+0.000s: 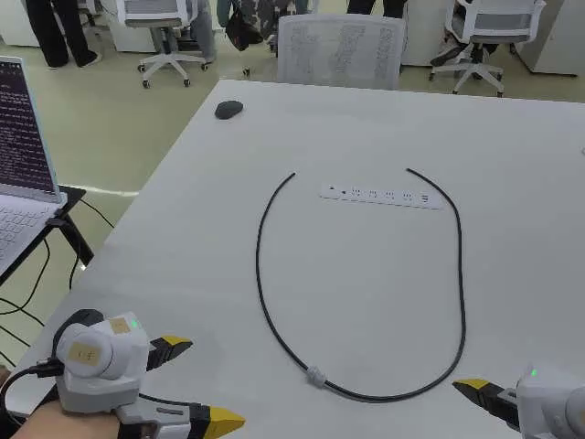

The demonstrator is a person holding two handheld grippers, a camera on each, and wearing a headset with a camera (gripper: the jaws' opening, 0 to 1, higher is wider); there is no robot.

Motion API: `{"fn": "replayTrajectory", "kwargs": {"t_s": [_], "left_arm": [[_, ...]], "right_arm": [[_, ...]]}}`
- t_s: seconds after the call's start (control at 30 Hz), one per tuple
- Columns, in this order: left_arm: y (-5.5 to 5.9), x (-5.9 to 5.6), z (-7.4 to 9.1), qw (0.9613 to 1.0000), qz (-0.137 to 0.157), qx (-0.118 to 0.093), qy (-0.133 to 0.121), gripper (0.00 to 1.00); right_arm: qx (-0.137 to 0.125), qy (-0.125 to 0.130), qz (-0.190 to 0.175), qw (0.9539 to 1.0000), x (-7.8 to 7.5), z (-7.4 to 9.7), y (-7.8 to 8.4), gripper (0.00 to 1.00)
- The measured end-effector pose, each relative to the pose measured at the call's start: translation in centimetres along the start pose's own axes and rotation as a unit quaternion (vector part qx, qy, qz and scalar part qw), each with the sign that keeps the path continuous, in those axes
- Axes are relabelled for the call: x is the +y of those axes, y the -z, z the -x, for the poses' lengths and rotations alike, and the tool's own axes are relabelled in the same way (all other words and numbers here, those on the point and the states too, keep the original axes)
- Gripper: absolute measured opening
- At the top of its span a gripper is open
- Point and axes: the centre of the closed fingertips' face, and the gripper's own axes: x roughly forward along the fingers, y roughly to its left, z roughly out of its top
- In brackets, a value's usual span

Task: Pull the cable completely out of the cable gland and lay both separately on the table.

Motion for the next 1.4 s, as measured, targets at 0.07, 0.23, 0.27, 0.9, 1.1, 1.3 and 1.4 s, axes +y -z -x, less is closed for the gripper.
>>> {"fn": "replayTrajectory", "kwargs": {"t_s": [0.07, 0.23, 0.27, 0.9, 1.1, 1.3, 1.4], "left_arm": [[0.2, 0.3, -0.2, 1.0, 0.0, 0.004, -0.001, 0.95], [0.7, 0.8, -0.3, 0.9999, -0.002, 0.011, -0.003, 0.94], [0.9, 0.8, -0.3, 0.9999, -0.001, 0.014, -0.003, 0.94], [0.6, 1.8, -1.2, 0.9997, -0.007, 0.024, -0.006, 0.93], [0.1, 1.8, -1.2, 0.9996, -0.011, 0.026, -0.004, 0.92], [0.1, 1.9, -1.1, 0.9995, -0.011, 0.029, -0.007, 0.92], [-0.1, 2.1, -1.1, 0.9996, -0.009, 0.025, -0.01, 0.92]], "right_arm": [[0.005, 0.002, 0.007, 1.0, -0.2, 0.0, 0.1, 0.84], [0.002, 0.0, 0.002, 1.0, -0.4, -0.1, -0.1, 0.83], [0.007, 0.0, 0.0, 1.0, -0.5, -0.3, 0.1, 0.82], [0.0, -0.021, -0.003, 0.9998, -0.7, -1.9, -0.9, 0.81], [0.001, -0.024, -0.002, 0.9997, -1.4, -2.4, -1.3, 0.81], [-0.001, -0.032, 0.002, 0.9995, -1.4, -3.2, -2.0, 0.8], [-0.001, -0.035, 0.003, 0.9994, -1.7, -3.5, -2.1, 0.8]]}}
